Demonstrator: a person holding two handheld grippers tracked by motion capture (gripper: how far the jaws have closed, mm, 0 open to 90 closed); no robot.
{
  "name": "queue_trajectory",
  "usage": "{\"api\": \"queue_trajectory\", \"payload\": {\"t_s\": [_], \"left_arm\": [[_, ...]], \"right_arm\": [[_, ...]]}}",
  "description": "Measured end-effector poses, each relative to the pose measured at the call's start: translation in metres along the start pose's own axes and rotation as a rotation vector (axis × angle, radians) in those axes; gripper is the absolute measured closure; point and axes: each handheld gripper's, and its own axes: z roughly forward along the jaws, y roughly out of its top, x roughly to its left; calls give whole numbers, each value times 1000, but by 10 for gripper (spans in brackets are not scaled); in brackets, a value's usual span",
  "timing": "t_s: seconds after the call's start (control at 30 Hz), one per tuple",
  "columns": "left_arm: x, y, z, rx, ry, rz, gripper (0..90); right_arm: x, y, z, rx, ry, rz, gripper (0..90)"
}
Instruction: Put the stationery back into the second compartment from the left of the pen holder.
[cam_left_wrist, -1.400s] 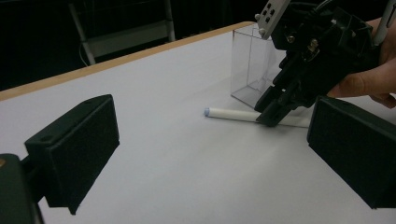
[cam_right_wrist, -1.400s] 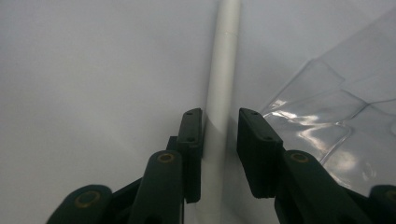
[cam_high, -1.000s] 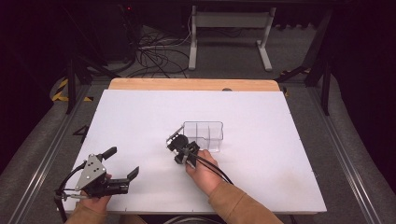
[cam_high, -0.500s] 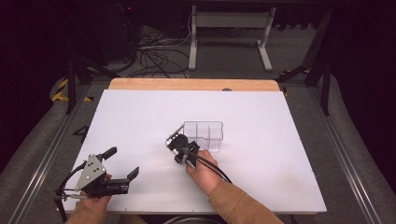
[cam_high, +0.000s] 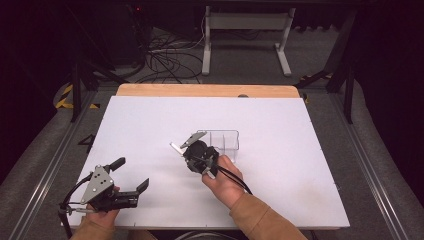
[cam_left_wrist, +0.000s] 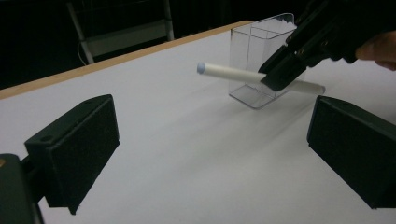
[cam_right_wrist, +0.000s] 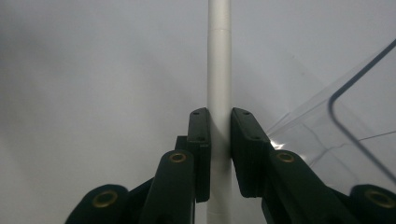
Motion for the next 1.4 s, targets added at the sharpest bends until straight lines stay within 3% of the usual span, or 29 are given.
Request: {"api": "queue_trajectory", "payload": {"t_s": [0.03,0.37,0.5,0.63,0.8,1.1,1.27,1.4], "left_arm": [[0,0,0,-1,-1,2,31],[0,0,0,1,0,4,31],[0,0,0,1,-1,5,31],[0,0,0,1,0,5,31],[0,0,0,-1,0,6,31],[0,0,0,-3,-1,7,31],[0,0,0,-4,-1,6,31],[0,0,0,-3,-1,7,31]], "right_arm": [[0,0,0,0,0,0,788],[-8,-3,-37,-227,37,-6,788],[-12,-8,-46,-324,65,-35,787],[-16,-11,-51,-384,75,-72,787],[-21,-14,-58,-460,128,-59,786],[-32,-21,-65,-585,121,-36,786],[-39,-25,-67,-621,71,-29,786],[-45,-27,-66,-634,58,-21,786]]}}
